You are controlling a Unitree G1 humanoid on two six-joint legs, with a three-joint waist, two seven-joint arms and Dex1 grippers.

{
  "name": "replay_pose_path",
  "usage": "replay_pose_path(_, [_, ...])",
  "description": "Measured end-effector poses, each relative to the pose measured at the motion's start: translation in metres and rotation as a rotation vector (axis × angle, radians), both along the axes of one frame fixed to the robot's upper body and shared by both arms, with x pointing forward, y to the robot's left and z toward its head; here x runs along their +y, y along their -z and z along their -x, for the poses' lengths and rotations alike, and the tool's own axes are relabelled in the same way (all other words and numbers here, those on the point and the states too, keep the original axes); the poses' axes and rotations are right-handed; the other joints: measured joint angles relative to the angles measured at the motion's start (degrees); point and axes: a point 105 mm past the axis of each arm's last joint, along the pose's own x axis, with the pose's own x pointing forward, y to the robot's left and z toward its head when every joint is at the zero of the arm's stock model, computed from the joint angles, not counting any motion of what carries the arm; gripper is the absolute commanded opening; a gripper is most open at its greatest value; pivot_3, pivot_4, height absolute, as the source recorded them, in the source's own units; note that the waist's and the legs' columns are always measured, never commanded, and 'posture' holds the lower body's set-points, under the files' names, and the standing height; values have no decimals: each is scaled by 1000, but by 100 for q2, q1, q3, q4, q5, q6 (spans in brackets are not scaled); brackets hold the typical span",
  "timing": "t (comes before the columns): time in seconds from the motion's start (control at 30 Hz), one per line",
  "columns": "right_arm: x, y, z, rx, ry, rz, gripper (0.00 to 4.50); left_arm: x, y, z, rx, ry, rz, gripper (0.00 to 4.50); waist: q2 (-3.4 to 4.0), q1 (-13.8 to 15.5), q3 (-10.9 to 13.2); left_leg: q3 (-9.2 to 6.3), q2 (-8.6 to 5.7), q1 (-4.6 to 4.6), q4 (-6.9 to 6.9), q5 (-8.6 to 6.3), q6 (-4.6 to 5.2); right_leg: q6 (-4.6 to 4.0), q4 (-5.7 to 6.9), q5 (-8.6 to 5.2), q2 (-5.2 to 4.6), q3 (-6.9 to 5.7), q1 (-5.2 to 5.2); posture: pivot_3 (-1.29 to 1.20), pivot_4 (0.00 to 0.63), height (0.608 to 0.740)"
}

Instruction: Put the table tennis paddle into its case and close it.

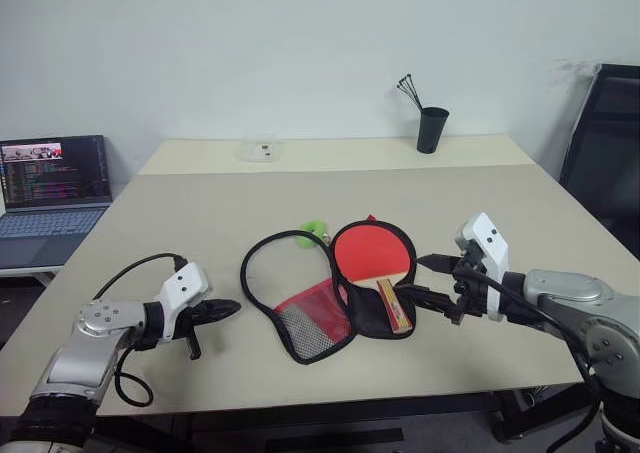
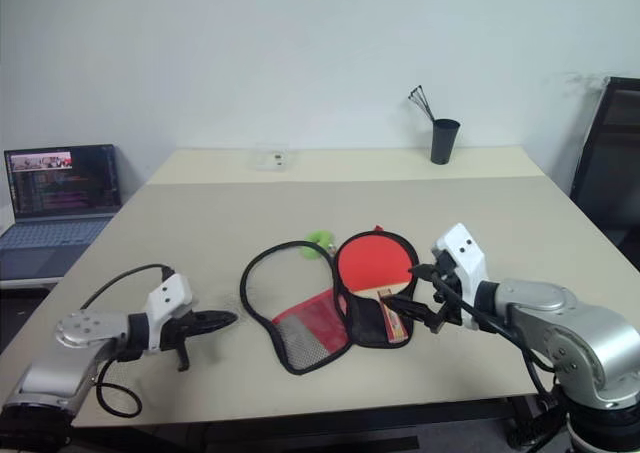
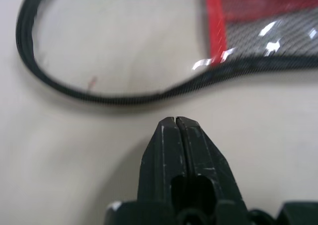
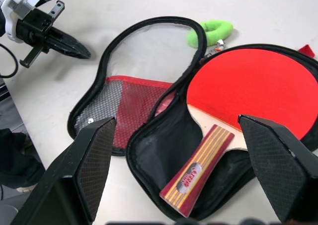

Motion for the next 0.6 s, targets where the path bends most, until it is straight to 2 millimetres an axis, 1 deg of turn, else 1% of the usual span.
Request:
replay_pose_path(0.1, [2, 1, 0, -6, -10, 4, 4266, 2, 8, -2, 12, -29, -9, 22, 0, 0, 0, 0, 1, 0, 0, 0, 0, 0, 1, 0, 0, 0, 0, 0, 150, 740])
replay_pose_path(0.23, [1, 1, 0, -12, -7, 4, 4266, -3, 11, -11, -19, -37, -1, 22, -1, 22, -2, 0, 0, 7, 2, 0, 0, 0, 3, 0, -2, -1, 8, 0, 150, 740])
replay_pose_path(0.47, [0, 1, 0, -17, -1, 7, 4266, -30, 13, -35, -62, -42, 65, 22, -1, 179, -3, -4, -2, 36, 14, 1, 0, 1, -10, 0, -24, -38, 72, 0, 150, 740])
replay_pose_path(0.6, [0, 1, -1, -17, 2, 9, 4266, -54, 12, -42, -62, 15, 100, 22, -2, 174, -3, -5, -4, 28, 13, 1, 0, 1, -25, 0, -28, -43, 75, 0, 150, 740])
